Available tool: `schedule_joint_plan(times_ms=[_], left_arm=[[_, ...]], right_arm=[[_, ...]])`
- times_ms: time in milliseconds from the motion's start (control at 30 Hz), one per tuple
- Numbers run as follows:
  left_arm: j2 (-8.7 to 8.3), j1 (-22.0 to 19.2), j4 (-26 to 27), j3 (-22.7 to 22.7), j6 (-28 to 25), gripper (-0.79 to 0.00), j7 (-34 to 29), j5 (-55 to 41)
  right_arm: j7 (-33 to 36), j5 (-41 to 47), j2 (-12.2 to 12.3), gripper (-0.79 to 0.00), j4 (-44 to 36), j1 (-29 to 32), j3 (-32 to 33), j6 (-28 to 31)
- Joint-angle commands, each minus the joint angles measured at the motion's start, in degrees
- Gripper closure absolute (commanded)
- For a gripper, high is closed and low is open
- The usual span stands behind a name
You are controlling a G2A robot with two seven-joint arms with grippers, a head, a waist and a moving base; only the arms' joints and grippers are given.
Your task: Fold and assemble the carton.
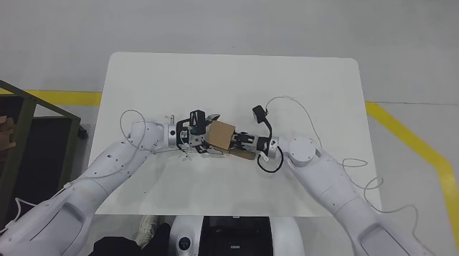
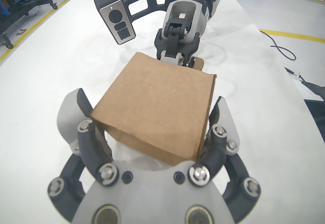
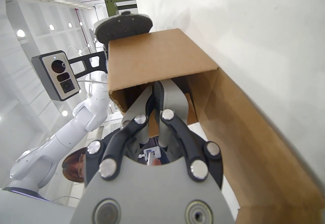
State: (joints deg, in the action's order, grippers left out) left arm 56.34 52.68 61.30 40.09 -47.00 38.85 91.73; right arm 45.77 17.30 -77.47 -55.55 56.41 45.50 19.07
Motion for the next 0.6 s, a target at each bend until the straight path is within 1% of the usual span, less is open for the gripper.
schedule_joint_plan(times_ms=[0,133,267,433,567], left_arm=[[0.00,0.00,0.00,0.00,0.00,-0.785,0.00,0.00],[0.00,0.00,0.00,0.00,0.00,-0.785,0.00,0.00],[0.00,0.00,0.00,0.00,0.00,-0.785,0.00,0.00],[0.00,0.00,0.00,0.00,0.00,-0.785,0.00,0.00],[0.00,0.00,0.00,0.00,0.00,-0.785,0.00,0.00]], right_arm=[[-0.03,-0.25,-0.08,0.000,0.03,0.01,-0.07,0.00],[-0.42,-0.60,-0.10,0.000,0.21,0.14,0.31,0.22],[-0.20,-1.13,0.43,0.000,-0.11,0.93,1.68,0.72],[0.18,-1.70,1.80,0.000,-2.72,3.36,4.83,1.08],[-0.41,-2.85,3.26,0.000,-6.34,6.28,8.34,0.92]])
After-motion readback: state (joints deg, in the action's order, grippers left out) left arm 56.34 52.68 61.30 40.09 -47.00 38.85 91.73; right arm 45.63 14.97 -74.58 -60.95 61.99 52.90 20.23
